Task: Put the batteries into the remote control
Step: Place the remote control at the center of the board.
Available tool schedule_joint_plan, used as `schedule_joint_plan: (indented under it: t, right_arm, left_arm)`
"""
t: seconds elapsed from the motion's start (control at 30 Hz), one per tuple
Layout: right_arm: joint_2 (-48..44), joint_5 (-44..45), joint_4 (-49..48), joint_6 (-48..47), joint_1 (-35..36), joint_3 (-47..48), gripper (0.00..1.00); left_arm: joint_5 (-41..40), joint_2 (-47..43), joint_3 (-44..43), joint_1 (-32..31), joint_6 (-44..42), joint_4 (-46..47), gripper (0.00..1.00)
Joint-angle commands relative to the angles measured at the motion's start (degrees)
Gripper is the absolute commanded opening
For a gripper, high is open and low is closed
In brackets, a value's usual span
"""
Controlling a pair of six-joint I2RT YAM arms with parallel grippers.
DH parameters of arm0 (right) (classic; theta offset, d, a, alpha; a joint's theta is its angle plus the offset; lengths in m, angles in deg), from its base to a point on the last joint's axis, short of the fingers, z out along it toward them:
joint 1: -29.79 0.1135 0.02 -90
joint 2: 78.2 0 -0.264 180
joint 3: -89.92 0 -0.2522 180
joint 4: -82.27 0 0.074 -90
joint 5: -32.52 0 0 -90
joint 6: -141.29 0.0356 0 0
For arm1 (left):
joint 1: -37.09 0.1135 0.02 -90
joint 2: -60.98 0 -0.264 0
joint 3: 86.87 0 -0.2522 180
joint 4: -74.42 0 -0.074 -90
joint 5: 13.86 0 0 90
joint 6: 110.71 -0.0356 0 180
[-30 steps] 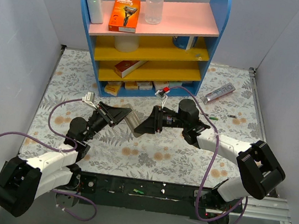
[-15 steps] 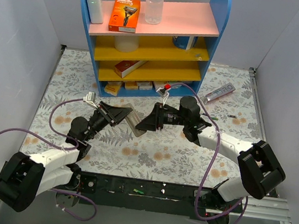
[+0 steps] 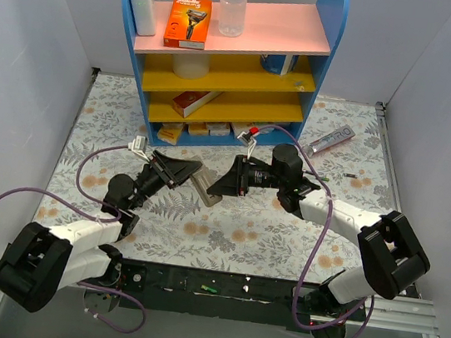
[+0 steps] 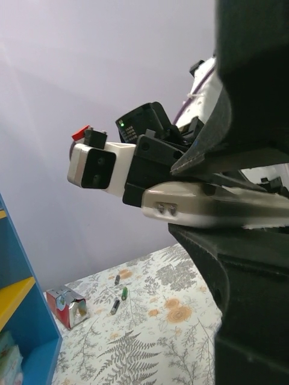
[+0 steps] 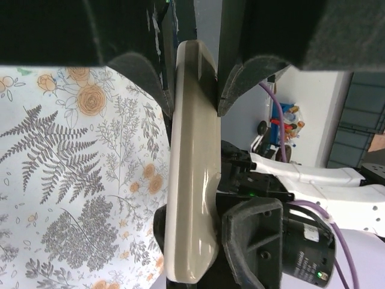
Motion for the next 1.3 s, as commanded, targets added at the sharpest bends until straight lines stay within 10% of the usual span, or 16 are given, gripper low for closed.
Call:
schedule_joint_plan:
  t: [0.0,0.03,0.17,0.5,0.8,1.13,1.27]
  right_arm:
    - [-1.56,-1.08,4.02,-7.26,0.04,2.21,0.01]
    - [-1.91,-0.64,5.53,-8.49,-0.14,2.38,0.01]
    - [-4.28,3.57,18.17,-17.62,-0.93,4.40,0.01]
    - [-4.73,43.16,54.55,-37.59,-1.11,12.93,0.01]
    - [4.49,83.60,68.47,-37.87,-1.11,18.03,0.01]
    - [18.73,92.71,72.34,-32.51,1.96,18.12,0.02]
    - [20.06,88.94,72.34,-31.01,5.48,18.29,0.16]
  left_arm:
    - [-0.98,-2.69,-3.51,-0.18,0.89,-6.19,0.48]
    - [-1.16,-3.48,-3.95,-0.18,-1.82,-8.31,0.69]
    - [-4.14,-8.57,-7.64,-0.09,-10.25,-23.06,0.98]
    - [-28.81,-14.39,-26.53,-0.09,-32.75,-72.71,0.98]
    - [-40.09,-18.60,-28.31,-0.09,-45.87,-80.23,0.98]
    - [-42.47,-25.19,-24.35,-0.09,-48.96,-80.76,0.98]
    - [-42.38,-26.51,-24.00,-0.09,-49.04,-81.11,0.98]
